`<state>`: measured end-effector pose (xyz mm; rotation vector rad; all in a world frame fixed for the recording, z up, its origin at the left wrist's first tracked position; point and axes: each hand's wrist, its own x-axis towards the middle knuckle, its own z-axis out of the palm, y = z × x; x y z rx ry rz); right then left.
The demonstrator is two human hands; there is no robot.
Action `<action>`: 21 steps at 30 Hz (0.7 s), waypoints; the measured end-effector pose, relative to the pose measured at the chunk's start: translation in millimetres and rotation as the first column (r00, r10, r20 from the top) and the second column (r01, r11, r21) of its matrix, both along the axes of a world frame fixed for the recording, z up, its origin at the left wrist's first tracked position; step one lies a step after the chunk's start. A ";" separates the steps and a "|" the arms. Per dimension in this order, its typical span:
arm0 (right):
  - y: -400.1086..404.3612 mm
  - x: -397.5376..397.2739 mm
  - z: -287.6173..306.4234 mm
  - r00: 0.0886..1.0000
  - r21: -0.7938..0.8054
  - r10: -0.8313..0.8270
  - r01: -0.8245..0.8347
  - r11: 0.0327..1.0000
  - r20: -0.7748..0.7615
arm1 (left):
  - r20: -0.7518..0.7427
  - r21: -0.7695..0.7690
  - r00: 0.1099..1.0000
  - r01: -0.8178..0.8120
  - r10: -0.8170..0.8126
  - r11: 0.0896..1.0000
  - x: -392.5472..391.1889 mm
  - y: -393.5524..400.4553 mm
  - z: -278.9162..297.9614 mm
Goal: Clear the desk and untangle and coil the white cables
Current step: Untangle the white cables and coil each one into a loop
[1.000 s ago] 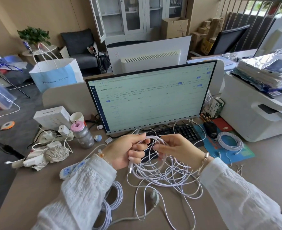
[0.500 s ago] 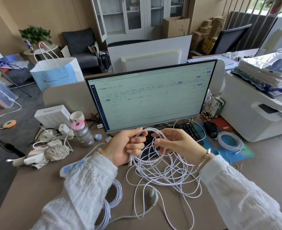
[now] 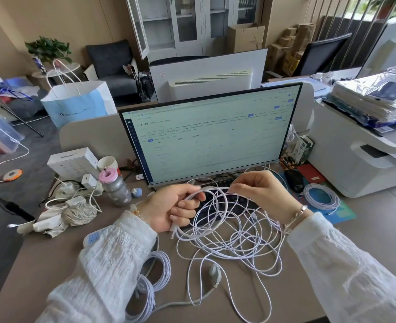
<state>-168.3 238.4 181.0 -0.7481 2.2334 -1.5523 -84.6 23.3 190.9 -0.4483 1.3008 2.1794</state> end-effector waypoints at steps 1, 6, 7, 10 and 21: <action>-1.2 0.1 2.0 0.999 0.029 0.018 -0.017 0.999 -0.032 | 0.002 -0.013 1.000 0.019 -0.019 1.000 0.3 2.5 1.0; -6.8 -2.2 -1.6 0.994 0.058 0.057 -0.051 0.997 -0.092 | -0.013 -0.018 0.998 0.059 -0.059 0.998 1.1 11.5 2.6; -8.3 0.1 -0.8 0.996 0.032 0.059 -0.057 0.998 -0.069 | -0.025 -0.013 0.999 0.043 -0.043 0.999 1.4 12.1 2.6; -10.8 9.3 5.0 0.988 -0.063 0.095 -0.088 0.994 0.123 | -0.114 -0.107 0.993 -0.031 0.019 0.994 1.2 15.1 2.9; -3.7 -1.3 -4.8 0.903 -0.074 0.332 -0.324 0.943 0.272 | -0.018 0.104 1.000 -0.007 0.009 0.995 1.4 3.2 9.5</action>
